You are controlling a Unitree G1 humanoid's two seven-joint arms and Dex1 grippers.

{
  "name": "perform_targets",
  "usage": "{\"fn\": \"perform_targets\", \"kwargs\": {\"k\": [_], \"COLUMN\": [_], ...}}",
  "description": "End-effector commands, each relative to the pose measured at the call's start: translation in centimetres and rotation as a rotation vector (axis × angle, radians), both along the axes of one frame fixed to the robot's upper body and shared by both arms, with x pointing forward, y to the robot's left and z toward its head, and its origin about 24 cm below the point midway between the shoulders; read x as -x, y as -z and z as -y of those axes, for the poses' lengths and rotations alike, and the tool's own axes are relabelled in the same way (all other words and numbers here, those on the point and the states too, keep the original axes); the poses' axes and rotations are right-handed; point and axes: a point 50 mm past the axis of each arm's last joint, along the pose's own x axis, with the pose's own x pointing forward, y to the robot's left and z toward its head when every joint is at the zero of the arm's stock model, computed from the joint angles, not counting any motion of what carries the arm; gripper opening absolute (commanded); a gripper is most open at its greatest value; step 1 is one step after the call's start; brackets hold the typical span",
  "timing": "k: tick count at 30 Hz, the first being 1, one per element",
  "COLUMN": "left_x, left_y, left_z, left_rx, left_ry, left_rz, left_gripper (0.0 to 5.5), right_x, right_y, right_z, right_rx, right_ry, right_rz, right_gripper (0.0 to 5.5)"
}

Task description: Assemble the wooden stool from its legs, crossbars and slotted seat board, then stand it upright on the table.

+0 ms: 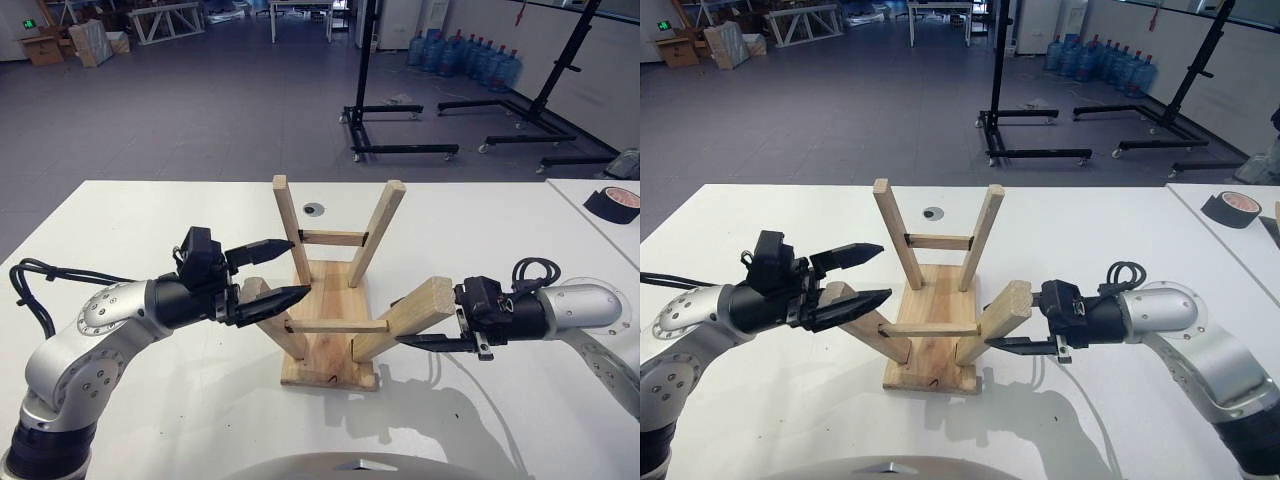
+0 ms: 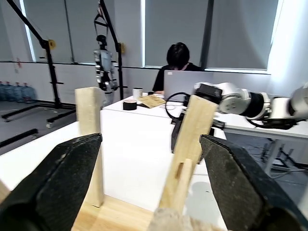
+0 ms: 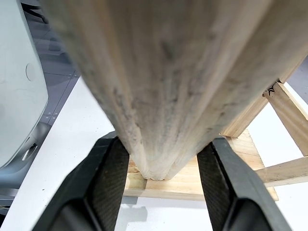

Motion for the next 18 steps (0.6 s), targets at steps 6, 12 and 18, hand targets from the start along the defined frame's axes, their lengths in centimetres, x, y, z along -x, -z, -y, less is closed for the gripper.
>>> {"fn": "perform_targets", "kwargs": {"k": [6, 12, 18], "left_x": [-0.7, -0.3, 0.0], "left_y": [0.9, 0.8, 0.8], "left_z": [0.5, 0.7, 0.9], "left_rx": [-0.01, -0.005, -0.007], "left_ry": [-0.059, -0.017, 0.011], "left_rz": [-0.004, -0.001, 0.002], "left_gripper": [3.7, 3.7, 3.7], "right_x": [1.5, 1.3, 1.0], "right_y": [4.6, 4.6, 4.5], "right_z": [1.0, 0.9, 0.5], "right_rx": [0.233, 0.219, 0.191], "right_ry": [0.03, 0.041, 0.064], "right_rz": [-0.197, -0.195, -0.206], "right_gripper": [2.02, 2.02, 2.02]}}
